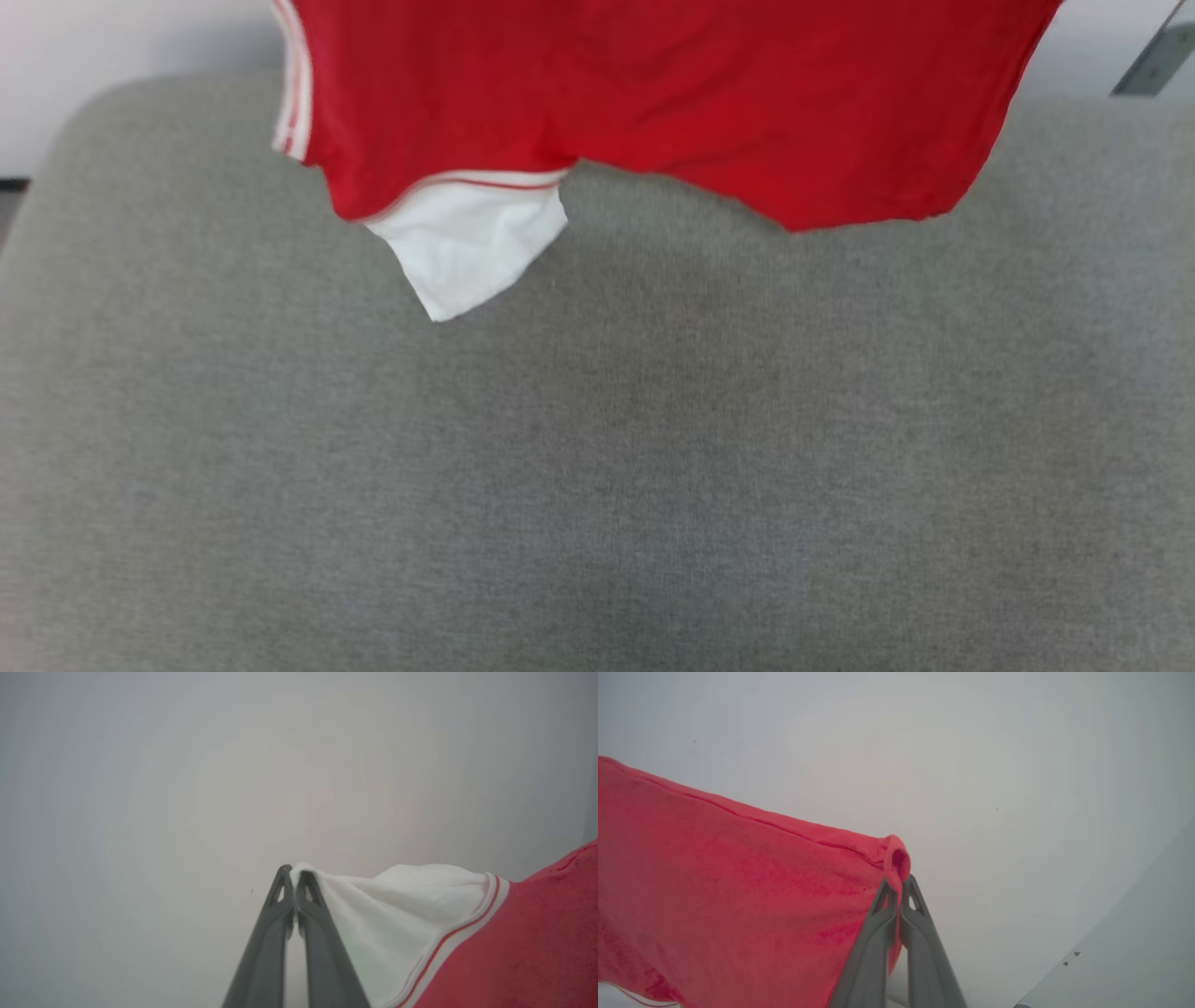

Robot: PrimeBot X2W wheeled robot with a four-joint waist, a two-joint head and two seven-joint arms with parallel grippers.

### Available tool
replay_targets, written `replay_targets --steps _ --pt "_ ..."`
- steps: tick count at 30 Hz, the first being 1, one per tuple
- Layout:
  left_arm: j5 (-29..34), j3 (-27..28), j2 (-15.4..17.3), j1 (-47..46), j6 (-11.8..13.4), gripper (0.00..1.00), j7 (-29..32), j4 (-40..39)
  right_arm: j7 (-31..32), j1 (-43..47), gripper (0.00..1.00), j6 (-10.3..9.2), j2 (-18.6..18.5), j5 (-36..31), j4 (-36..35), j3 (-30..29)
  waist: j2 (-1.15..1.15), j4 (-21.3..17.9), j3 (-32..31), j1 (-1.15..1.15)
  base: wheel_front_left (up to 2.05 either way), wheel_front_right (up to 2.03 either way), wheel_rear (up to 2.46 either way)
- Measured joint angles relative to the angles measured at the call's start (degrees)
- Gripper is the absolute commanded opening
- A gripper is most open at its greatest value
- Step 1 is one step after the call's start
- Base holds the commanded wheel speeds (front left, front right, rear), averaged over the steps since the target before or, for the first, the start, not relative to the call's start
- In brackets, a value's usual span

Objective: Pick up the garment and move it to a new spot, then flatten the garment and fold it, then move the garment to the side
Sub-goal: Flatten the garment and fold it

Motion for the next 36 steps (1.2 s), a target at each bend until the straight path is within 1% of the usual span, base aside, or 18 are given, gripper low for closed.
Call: replay_targets --steps 6,9,11,15,17,19,21,24,26,27,30,33,36 --pt "2.41 -0.53 -3.42 -5.3 -0.05 0.0 -4.35 5.69 -6.04 -3.42 0.0 0.0 3.61 -6.32 2.59 -2.34 0.0 -0.57 4.76 0.0 0.0 0.0 0.0" --pt "4.3 -0.63 -5.12 -8.99 0.04 0.0 -7.8 8.57 -10.55 -6.44 0.0 0.0 5.67 -10.11 5.05 -3.36 0.0 -0.99 7.49 0.0 0.0 0.0 0.0" --pt "5.25 -0.4 -6.24 -11.89 0.85 0.0 -10.81 10.36 -14.68 -8.92 0.0 0.0 6.64 -13.02 6.95 -4.36 0.0 -1.27 9.39 0.0 0.0 0.0 0.0" --pt "6.95 0.3 -8.47 -17.06 1.91 0.0 -17.52 13.18 -24.41 -12.61 0.0 -0.01 7.22 -20.54 9.76 -7.61 0.0 -1.69 13.3 0.0 0.0 0.0 0.0" --pt "7.47 1.15 -9.06 -19.13 2.34 0.0 -20.19 13.74 -29.16 -13.86 0.0 0.0 7.24 -24.49 10.72 -9.04 0.0 -1.79 15.15 0.0 0.0 0.0 0.0" --pt "8.03 1.99 -9.34 -20.39 2.09 0.0 -21.51 13.18 -32.5 -14.71 0.0 -0.01 7.39 -26.98 11.88 -10.14 0.0 -1.77 16.83 0.0 0.0 0.0 0.0" --pt "8.44 2.59 -9.55 -20.03 1.47 0.0 -21.76 12.33 -33.99 -14.69 0.0 0.0 7.39 -28.96 13.4 -10.66 0.0 -1.6 18.26 0.0 0.0 0.0 0.0" --pt "8.78 3.22 -9.4 -16.33 0.64 0.0 -21.82 10.17 -34.67 -12.71 0.0 0.0 7.47 -29.4 16.21 -9.88 0.0 -0.89 19.31 0.0 0.0 0.0 0.0" --pt "7.71 2.42 -9.16 -12.11 0.15 0.0 -21.92 10.46 -34.86 -10.33 0.0 0.0 7.49 -28.7 17.68 -8.06 0.0 -0.5 19.16 0.0 0.0 0.0 0.0" --pt "7.24 1.65 -8.94 -9.94 -0.05 0.0 -21.35 10.34 -34.46 -9.15 0.0 0.0 7.43 -27.67 18.46 -7.2 0.0 -0.36 18.88 0.0 0.0 0.0 0.0" --pt "4.21 -0.74 -7.95 -3.59 -0.25 0.0 -16.89 8.35 -33.31 -4.92 0.0 0.0 6.51 -23.76 19.56 -4.02 0.0 0.04 17.43 0.0 0.0 0.0 0.0" --pt "0.82 -3.77 -5.81 3.86 -0.32 0.0 -11.95 3.43 -31.61 0.37 0.0 0.0 5.27 -18.24 19.02 -0.85 0.0 0.47 15.13 0.0 0.0 0.0 0.0" --pt "-3.12 -5.67 -1.45 11.99 -0.32 0.0 -7.27 -2.35 -28.42 6.58 0.0 0.0 3.31 -12.14 16.46 2.82 0.0 0.98 12.39 0.0 0.0 0.0 0.0"
